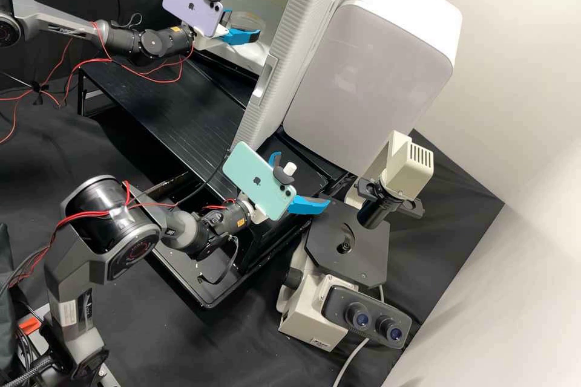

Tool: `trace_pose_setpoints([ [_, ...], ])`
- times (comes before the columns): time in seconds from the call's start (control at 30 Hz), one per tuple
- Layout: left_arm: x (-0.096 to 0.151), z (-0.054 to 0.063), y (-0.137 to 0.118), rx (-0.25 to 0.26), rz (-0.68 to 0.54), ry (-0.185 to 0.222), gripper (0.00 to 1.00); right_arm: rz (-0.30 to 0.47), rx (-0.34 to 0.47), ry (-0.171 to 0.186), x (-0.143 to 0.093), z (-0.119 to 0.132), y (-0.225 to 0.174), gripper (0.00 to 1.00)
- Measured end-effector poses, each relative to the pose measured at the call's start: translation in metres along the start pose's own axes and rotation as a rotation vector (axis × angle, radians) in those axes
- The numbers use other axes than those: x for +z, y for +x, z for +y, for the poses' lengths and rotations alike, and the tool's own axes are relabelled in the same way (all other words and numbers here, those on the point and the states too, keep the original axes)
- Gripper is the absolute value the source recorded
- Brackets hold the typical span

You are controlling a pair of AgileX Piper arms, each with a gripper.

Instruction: Take the petri dish out of the incubator

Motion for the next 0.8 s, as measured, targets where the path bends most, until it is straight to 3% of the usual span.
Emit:
trace_pose_setpoints([
  [0.43, 0.0, -0.001, 0.0, -0.005, 0.003, 0.011, 0.0, 0.0, 0.0, 0.0, 0.0, 0.0, 0.0, 1.0],
  [0.57, -0.003, -0.008, -0.003, -0.026, 0.005, 0.025, 0.0, 0.0, 0.0, 0.0, 0.0, 0.0, 0.0, 1.0],
  [0.63, -0.004, -0.017, -0.008, -0.053, 0.004, 0.01, 0.0, 0.0, 0.0, 0.0, 0.0, 0.0, 0.0, 1.0],
  [0.8, 0.002, -0.024, -0.034, -0.084, -0.053, 0.024, 0.0, 0.0, 0.0, 0.0, 0.0, 0.0, 0.0, 1.0],
])
